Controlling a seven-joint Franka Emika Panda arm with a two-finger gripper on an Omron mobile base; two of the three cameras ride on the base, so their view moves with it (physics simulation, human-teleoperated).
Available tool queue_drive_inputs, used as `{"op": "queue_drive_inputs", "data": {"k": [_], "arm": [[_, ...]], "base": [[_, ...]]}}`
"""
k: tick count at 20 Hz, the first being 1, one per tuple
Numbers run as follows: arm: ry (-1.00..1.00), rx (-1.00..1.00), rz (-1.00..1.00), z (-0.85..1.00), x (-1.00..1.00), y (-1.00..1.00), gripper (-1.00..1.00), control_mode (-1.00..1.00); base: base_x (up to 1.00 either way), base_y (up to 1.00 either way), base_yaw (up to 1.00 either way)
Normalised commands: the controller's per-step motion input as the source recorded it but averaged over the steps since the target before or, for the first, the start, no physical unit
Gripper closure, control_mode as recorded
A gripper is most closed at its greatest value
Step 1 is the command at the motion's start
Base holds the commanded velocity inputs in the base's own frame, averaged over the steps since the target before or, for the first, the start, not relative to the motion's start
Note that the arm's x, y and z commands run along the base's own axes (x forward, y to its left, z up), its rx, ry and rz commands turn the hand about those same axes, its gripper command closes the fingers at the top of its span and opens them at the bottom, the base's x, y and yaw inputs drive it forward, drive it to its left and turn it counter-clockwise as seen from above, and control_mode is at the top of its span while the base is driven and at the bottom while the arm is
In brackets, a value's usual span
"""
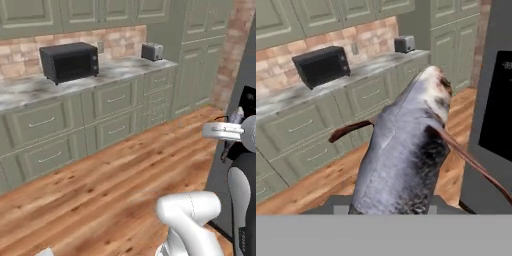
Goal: Transport the fish and mushroom to the fridge. Place the fish on the rack containing meat and place the mushroom on the rack containing the vegetable, ensuring meats and vegetables are on different racks.
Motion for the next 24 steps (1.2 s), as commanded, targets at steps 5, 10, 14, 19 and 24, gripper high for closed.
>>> {"op": "queue_drive_inputs", "data": {"k": [5, 10, 14, 19, 24], "arm": [[0.0, 0.0, 0.0, 0.0, 0.0, 0.0, 1.0, 1.0], [0.0, 0.0, 0.0, 0.0, 0.0, 0.0, 1.0, 1.0], [0.0, 0.0, 0.0, 0.0, 0.0, 0.0, 1.0, 1.0], [0.0, 0.0, 0.0, 0.0, 0.0, 0.0, 1.0, 1.0], [0.0, 0.0, 0.0, 0.0, 0.0, 0.0, 1.0, 1.0]], "base": [[0.0, -0.05, -0.97], [0.37, 0.26, -0.89], [0.93, 0.82, -0.65], [0.45, 0.93, -0.6], [0.35, 0.27, -0.5]]}}
